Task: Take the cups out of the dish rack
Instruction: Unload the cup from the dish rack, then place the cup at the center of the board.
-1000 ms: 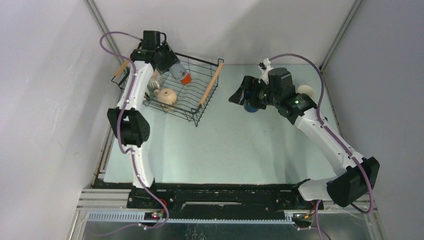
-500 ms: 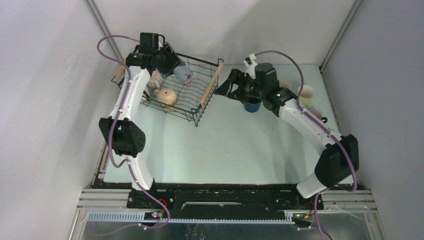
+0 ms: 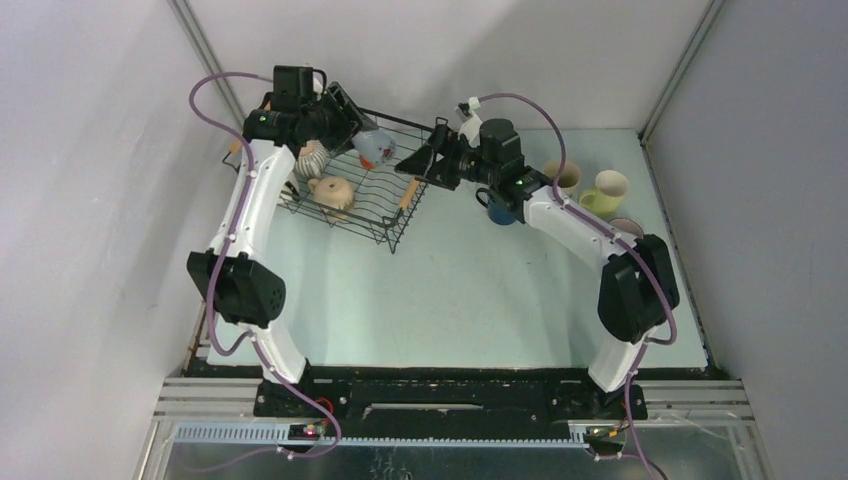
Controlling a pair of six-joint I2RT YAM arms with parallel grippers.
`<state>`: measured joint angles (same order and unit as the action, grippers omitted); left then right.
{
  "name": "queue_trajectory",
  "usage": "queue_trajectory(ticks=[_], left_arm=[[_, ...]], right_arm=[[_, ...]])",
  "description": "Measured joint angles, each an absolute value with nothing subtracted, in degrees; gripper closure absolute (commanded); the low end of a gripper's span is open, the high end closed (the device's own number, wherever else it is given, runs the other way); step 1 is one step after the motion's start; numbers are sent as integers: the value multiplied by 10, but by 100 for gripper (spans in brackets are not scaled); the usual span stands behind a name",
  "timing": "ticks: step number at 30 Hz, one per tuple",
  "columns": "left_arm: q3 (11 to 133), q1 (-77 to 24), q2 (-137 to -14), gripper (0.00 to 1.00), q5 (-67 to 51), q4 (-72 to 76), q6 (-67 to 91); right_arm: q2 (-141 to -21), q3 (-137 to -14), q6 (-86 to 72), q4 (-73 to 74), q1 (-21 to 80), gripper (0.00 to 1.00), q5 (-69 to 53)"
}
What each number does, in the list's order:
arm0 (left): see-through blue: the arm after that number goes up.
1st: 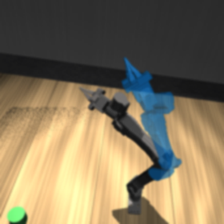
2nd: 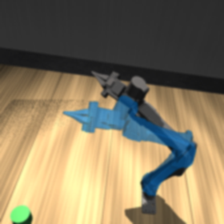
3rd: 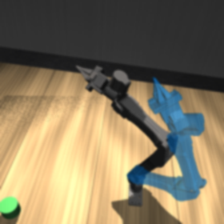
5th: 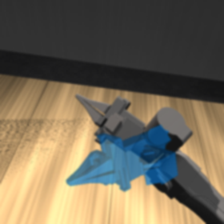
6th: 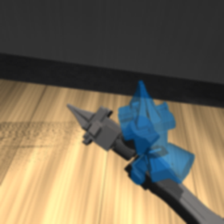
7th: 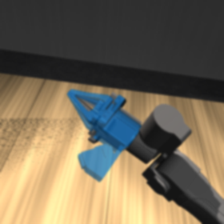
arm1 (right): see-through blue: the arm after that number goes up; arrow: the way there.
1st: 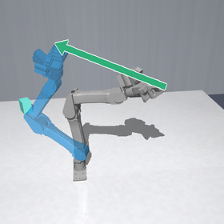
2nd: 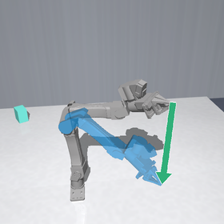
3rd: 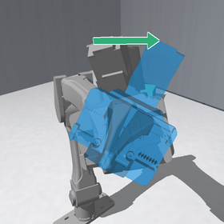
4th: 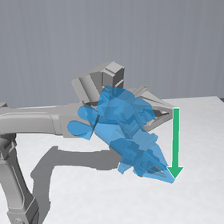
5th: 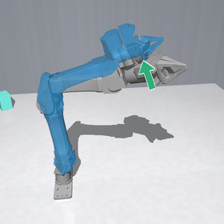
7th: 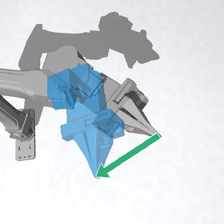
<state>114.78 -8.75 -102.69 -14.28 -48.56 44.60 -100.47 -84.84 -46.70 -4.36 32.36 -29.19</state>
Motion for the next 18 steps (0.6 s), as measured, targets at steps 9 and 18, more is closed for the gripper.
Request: queue_trajectory(ticks=[9, 18], left_arm=[[1128, -109, -992, 99, -186, -483, 471], [1059, -123, -946, 100, -222, -442, 505]], right_arm=[[-1048, -858, -520, -137, 323, 23, -312], [-1049, -858, -570, -209, 321, 38, -322]])
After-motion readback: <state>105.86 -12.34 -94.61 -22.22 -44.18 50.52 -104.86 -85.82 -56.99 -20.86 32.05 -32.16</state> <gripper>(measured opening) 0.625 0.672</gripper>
